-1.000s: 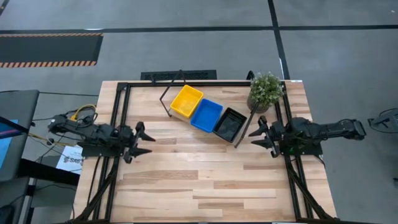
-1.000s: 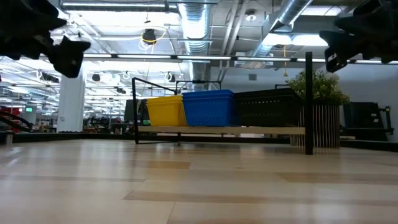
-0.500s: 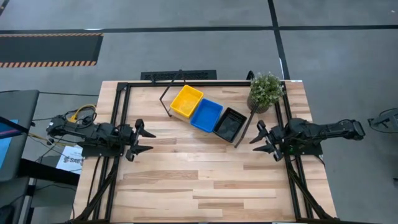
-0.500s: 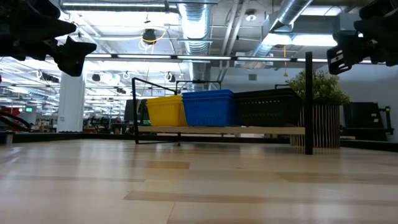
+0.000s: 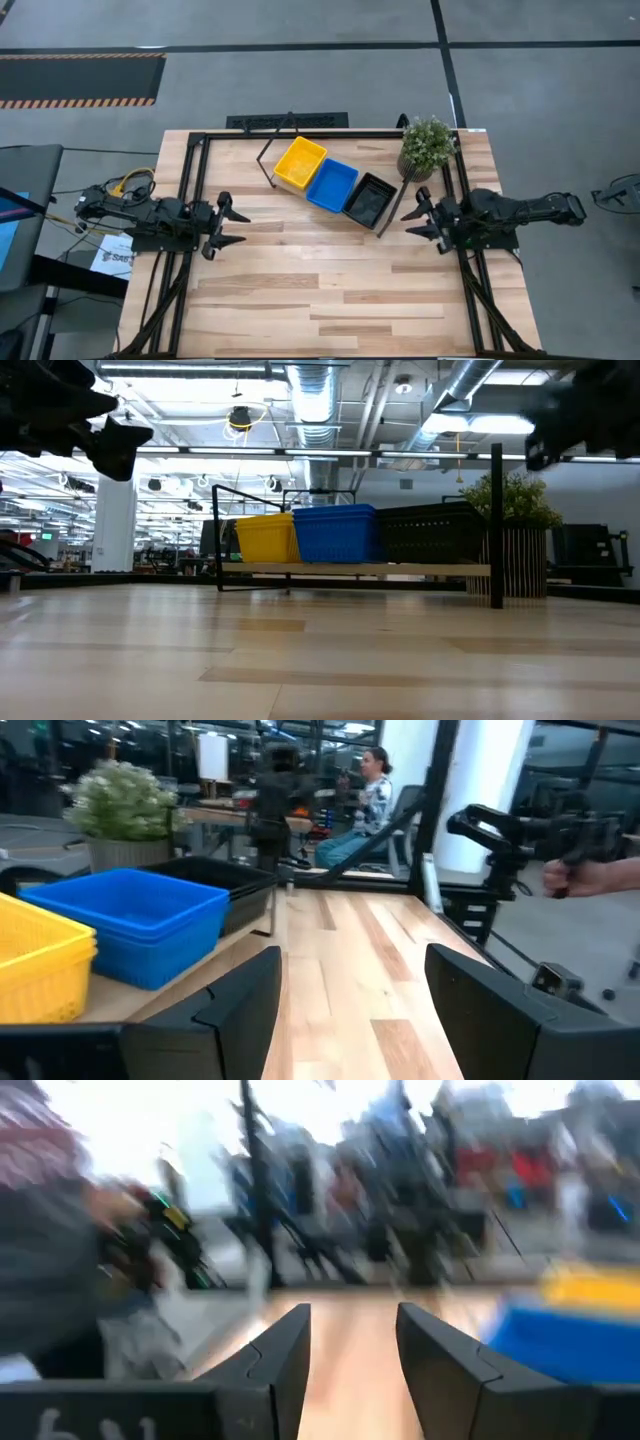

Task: Stack baskets on shelf by color
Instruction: Return to Home Position

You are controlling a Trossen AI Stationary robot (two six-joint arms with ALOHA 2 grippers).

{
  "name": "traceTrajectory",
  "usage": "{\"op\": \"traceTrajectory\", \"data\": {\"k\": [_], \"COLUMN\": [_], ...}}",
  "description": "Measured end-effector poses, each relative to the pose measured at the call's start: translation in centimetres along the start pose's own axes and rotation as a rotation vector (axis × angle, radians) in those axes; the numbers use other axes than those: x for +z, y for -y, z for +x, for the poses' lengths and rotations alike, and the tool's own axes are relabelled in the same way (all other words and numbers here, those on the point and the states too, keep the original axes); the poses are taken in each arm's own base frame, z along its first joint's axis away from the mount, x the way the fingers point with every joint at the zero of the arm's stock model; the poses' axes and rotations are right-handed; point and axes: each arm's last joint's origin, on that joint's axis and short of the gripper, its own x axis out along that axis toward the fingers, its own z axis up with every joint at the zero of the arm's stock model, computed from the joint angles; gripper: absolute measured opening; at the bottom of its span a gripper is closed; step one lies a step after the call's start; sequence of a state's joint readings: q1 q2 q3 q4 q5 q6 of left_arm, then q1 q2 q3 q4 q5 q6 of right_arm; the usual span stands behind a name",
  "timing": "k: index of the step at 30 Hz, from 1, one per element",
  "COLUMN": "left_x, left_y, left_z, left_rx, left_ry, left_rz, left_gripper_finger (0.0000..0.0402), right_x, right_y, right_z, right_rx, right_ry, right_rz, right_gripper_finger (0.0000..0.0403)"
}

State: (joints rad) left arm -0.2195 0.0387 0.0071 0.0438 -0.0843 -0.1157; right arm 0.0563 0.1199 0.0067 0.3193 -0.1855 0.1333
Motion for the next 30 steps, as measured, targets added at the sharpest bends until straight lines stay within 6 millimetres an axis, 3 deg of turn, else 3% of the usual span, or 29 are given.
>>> {"op": "traceTrajectory", "data": {"k": [7,18,30], "left_x": [0.0,-0.1,-0.1], "left_y": [0.5,0.1,0.1], "left_z": [0.0,0.0,0.0], "left_rx": [-0.158,-0.036,-0.035], "left_ry": [-0.016,-0.013,-0.011], "left_rz": [-0.009,0.02,0.041], "left_gripper_finger": [0.0238,0.0238,0.0238], "right_x": [-2.5,-2.7,-2.7], "right_y": [0.6,0.6,0.6], "right_z": [-0.3,-0.4,-0.4], "right_rx": [-0.155,-0.151,-0.151], "right_ry": [-0.238,-0.257,-0.259], "right_rz": [0.159,0.115,0.113], "right_gripper_finger": [0.0178,0.0194,0.019]}}
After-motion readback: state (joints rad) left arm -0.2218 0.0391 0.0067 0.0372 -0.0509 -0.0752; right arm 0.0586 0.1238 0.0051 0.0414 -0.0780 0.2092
